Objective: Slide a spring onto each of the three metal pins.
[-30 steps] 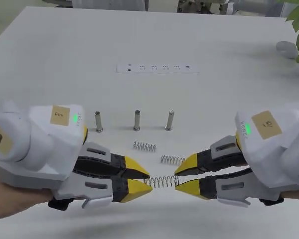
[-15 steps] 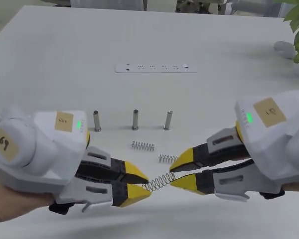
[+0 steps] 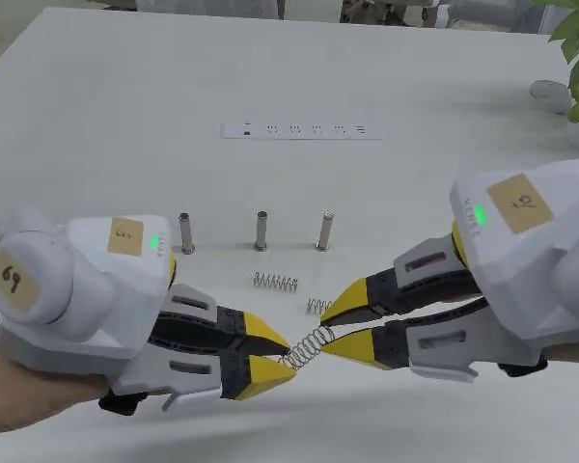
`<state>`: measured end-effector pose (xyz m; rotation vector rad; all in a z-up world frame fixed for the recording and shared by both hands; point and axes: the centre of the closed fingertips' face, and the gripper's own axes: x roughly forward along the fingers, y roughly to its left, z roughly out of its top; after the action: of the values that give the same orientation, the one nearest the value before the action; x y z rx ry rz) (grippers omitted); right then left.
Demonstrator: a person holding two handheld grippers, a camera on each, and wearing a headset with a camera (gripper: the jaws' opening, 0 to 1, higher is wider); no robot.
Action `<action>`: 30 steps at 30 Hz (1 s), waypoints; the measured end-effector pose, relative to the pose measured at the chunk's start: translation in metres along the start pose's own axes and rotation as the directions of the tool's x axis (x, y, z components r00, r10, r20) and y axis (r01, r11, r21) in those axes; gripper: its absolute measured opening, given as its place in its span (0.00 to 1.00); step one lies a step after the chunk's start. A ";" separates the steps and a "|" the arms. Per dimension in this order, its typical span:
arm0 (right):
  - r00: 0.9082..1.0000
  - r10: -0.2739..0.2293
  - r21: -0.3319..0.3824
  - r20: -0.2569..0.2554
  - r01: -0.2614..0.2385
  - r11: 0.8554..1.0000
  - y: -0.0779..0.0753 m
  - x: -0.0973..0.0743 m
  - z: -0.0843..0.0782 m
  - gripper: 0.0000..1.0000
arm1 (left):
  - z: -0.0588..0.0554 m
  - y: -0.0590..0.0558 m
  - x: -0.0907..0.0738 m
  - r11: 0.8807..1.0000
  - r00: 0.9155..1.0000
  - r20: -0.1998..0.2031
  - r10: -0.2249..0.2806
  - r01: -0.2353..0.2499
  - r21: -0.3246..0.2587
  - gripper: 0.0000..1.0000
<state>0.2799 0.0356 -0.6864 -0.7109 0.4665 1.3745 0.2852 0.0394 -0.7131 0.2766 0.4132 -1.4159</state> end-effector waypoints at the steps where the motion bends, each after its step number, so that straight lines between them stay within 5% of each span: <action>1: 1.000 -0.002 -0.004 0.001 0.002 1.000 -0.001 0.000 0.000 0.07 | 0.000 0.000 0.000 1.000 1.000 0.002 0.001 -0.001 -0.001 0.01; 30: 1.000 -0.002 -0.009 0.013 0.002 1.000 -0.004 -0.001 0.008 0.06 | 0.000 0.002 -0.001 1.000 1.000 0.005 0.014 -0.014 0.026 0.03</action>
<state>0.2825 0.0407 -0.6795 -0.7097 0.4496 1.3795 0.2875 0.0403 -0.7131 0.2968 0.3884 -1.4083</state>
